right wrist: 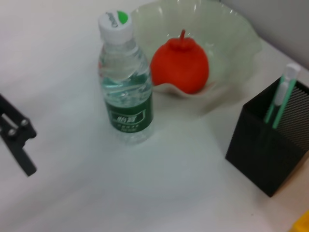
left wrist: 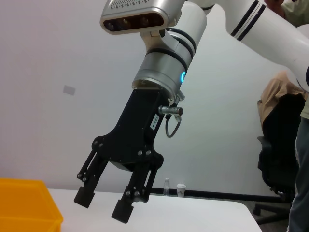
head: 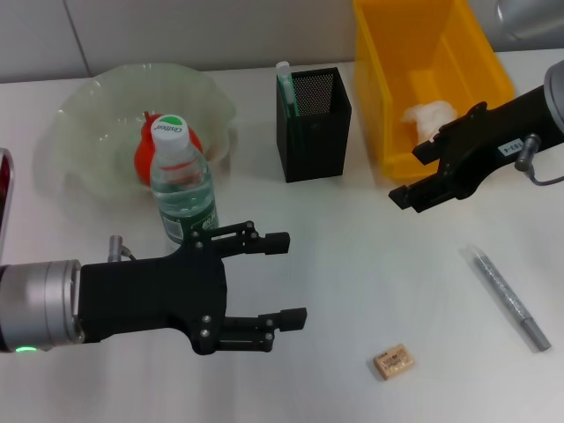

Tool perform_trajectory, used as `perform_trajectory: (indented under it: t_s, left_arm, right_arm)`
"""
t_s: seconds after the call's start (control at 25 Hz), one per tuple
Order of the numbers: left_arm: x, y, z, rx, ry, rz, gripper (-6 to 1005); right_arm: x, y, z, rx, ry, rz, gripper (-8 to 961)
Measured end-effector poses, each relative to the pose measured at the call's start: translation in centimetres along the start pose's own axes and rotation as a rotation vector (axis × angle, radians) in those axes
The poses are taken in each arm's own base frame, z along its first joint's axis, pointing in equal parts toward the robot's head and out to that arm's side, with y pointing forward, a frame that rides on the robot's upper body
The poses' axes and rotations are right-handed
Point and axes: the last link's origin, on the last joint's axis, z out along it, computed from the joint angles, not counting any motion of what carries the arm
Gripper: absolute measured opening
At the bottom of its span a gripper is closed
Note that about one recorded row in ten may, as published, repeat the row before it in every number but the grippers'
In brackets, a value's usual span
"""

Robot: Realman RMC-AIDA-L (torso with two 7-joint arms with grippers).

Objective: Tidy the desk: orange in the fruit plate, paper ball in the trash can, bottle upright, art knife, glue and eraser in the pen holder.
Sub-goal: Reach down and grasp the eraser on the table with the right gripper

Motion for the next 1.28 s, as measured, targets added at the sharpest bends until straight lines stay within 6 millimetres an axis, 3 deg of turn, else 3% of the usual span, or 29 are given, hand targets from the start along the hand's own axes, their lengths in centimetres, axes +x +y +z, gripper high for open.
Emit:
perform_trajectory:
  t_s: [0.52, 1.28]
  left_arm:
    - [0.2, -0.3, -2.7, 0.026, -0.007, -0.003, 809]
    - [-0.2, 0.9, -3.2, 0.014, 0.006, 0.007, 809]
  right_arm:
    - [-0.7, 2.2, 2.0, -0.054, 0.158, -0.031, 708]
    - [-1.7, 4.2, 4.4, -0.168, 0.388, 0.011, 705]
